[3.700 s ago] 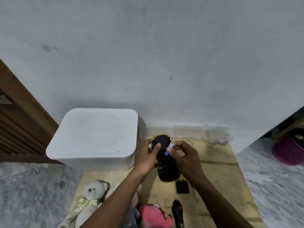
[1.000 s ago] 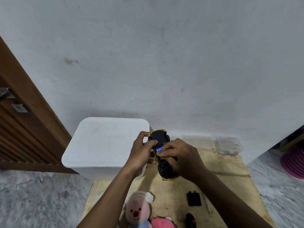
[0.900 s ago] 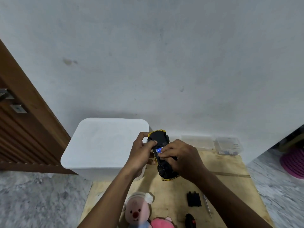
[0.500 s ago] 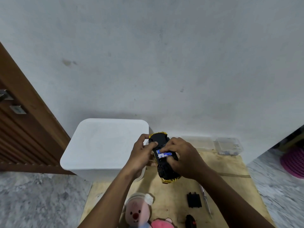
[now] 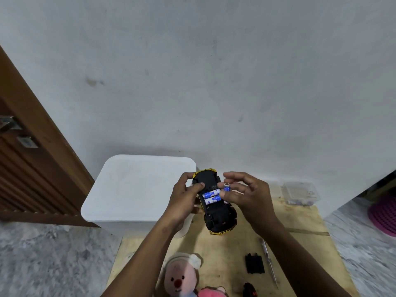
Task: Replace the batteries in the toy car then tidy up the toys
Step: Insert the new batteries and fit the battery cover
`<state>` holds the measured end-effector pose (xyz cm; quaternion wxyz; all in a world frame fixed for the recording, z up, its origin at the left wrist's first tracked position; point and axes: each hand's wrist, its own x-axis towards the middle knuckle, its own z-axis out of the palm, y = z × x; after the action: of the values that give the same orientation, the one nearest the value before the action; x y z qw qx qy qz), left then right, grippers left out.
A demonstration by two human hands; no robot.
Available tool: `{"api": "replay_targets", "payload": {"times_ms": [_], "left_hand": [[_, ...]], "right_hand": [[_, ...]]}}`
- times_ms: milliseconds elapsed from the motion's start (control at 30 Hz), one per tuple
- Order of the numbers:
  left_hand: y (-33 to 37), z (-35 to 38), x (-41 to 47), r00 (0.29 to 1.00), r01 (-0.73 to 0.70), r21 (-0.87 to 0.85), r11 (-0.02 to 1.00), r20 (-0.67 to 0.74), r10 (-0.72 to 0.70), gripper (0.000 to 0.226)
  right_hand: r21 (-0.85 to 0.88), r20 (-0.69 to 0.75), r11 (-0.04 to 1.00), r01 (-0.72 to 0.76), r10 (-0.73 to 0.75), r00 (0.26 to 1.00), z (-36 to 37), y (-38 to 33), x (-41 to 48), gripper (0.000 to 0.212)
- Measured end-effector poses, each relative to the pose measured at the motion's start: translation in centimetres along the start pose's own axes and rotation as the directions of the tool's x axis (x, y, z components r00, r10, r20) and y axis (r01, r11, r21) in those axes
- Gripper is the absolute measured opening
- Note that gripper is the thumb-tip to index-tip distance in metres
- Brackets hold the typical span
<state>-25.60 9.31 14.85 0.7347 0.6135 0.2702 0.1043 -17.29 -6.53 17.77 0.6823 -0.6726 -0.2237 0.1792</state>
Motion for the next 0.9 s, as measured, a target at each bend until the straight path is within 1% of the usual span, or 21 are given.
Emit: {"api": "replay_targets", "payload": {"times_ms": [100, 167, 233, 333, 400, 500, 600, 700, 800, 867, 900], "left_hand": [[0.0, 0.1, -0.2, 1.0, -0.005, -0.005, 1.0, 0.012, 0.005, 0.015], [0.1, 0.1, -0.2, 1.0, -0.005, -0.007, 1.0, 0.008, 0.005, 0.015], [0.1, 0.0, -0.3, 1.0, -0.007, -0.002, 1.0, 0.003, 0.007, 0.015], [0.0, -0.1, -0.1, 1.0, -0.005, -0.001, 1.0, -0.008, 0.005, 0.015], [0.0, -0.2, -0.1, 1.0, -0.002, -0.003, 1.0, -0.013, 0.002, 0.015], [0.0, -0.2, -0.1, 1.0, -0.004, -0.003, 1.0, -0.016, 0.004, 0.016], [0.0, -0.3, -0.2, 1.0, -0.003, -0.001, 1.0, -0.015, 0.003, 0.017], [-0.1, -0.3, -0.3, 1.0, -0.001, -0.005, 1.0, -0.013, 0.001, 0.017], [-0.1, -0.3, -0.4, 1.0, -0.003, -0.007, 1.0, -0.011, 0.003, 0.017], [0.0, -0.4, -0.4, 1.0, -0.003, -0.012, 1.0, -0.01, 0.003, 0.017], [0.0, -0.4, -0.4, 1.0, -0.002, -0.015, 1.0, -0.011, 0.001, 0.018]], "right_hand": [[0.002, -0.039, 1.0, -0.018, 0.018, 0.999, 0.8, 0.3, -0.5, 0.034], [-0.049, -0.075, 0.999, 0.015, -0.018, 0.997, 1.2, 0.4, -0.7, 0.03], [-0.112, -0.08, 0.992, 0.057, -0.066, 0.995, 1.2, 0.4, -0.6, 0.028], [-0.119, -0.043, 0.991, 0.058, -0.063, 0.997, 0.8, -0.1, -0.4, 0.03], [-0.16, 0.001, 0.986, 0.039, -0.039, 0.999, 0.2, -0.2, -0.2, 0.03], [-0.201, 0.031, 0.98, 0.013, -0.007, 0.999, -0.2, -0.1, -0.1, 0.023], [-0.25, 0.049, 0.968, -0.003, 0.016, 0.999, -0.3, 0.0, -0.2, 0.023], [-0.265, 0.084, 0.964, 0.015, 0.007, 0.996, -0.2, 0.0, -0.4, 0.024], [-0.267, 0.107, 0.964, -0.001, 0.03, 0.994, -0.3, 0.3, -0.6, 0.019], [-0.298, 0.13, 0.954, 0.008, 0.032, 0.991, -0.3, 0.5, -0.6, 0.017], [-0.318, 0.138, 0.948, 0.025, 0.02, 0.99, -0.4, 0.6, -0.6, 0.019]]}}
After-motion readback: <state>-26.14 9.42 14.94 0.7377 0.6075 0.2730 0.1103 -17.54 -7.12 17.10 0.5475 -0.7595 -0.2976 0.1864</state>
